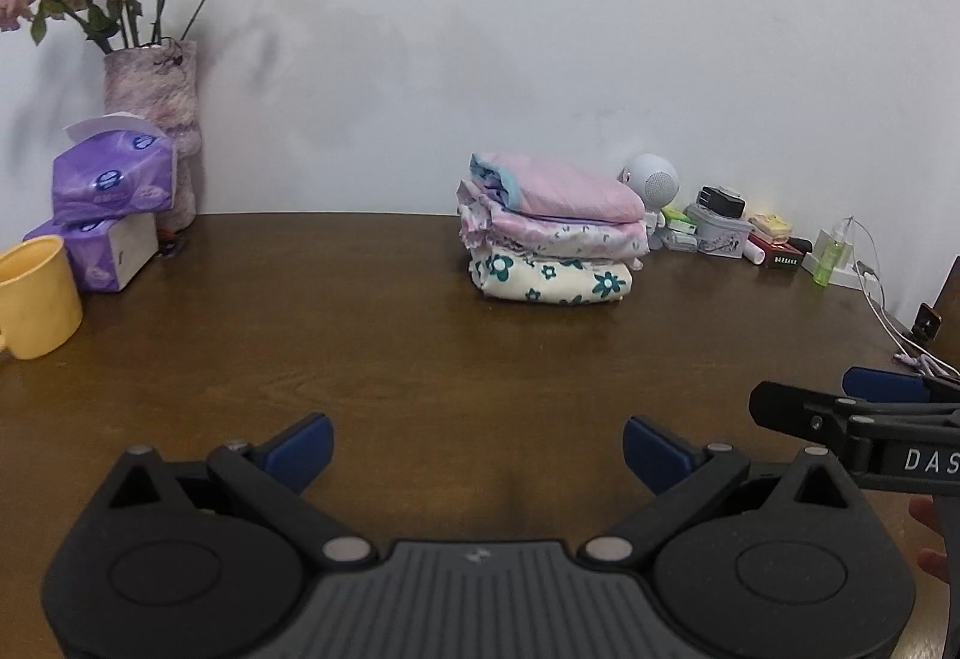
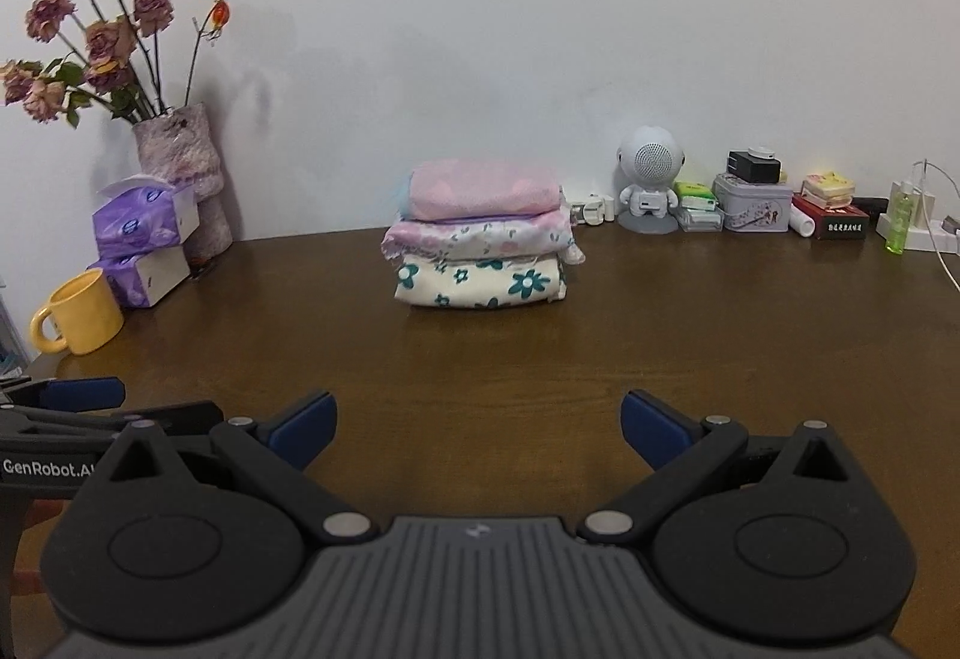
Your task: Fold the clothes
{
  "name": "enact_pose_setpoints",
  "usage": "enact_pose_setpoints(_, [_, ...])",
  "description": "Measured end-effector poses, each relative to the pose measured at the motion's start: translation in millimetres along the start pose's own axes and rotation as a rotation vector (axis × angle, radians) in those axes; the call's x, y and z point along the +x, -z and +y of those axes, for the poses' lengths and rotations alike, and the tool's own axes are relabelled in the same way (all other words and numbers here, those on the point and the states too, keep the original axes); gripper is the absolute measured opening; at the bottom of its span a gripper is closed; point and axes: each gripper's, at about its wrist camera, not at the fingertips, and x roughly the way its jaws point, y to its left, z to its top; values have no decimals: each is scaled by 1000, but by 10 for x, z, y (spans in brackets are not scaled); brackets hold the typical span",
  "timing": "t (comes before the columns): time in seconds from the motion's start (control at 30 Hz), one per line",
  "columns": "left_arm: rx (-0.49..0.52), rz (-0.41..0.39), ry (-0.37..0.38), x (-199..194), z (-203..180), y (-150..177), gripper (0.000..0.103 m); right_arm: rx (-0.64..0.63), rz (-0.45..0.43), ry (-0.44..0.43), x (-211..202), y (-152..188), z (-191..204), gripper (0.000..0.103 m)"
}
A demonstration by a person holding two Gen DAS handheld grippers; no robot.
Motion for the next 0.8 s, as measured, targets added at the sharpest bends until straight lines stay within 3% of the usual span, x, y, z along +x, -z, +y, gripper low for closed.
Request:
enact_pose_setpoints(0.63, [67, 46, 55, -626, -293, 702, 103, -48, 49, 2, -565, 717, 96, 103])
enact_pose_setpoints(0.8, [70, 42, 27, -756, -295, 883, 103, -57, 71, -9, -624, 922, 110, 103])
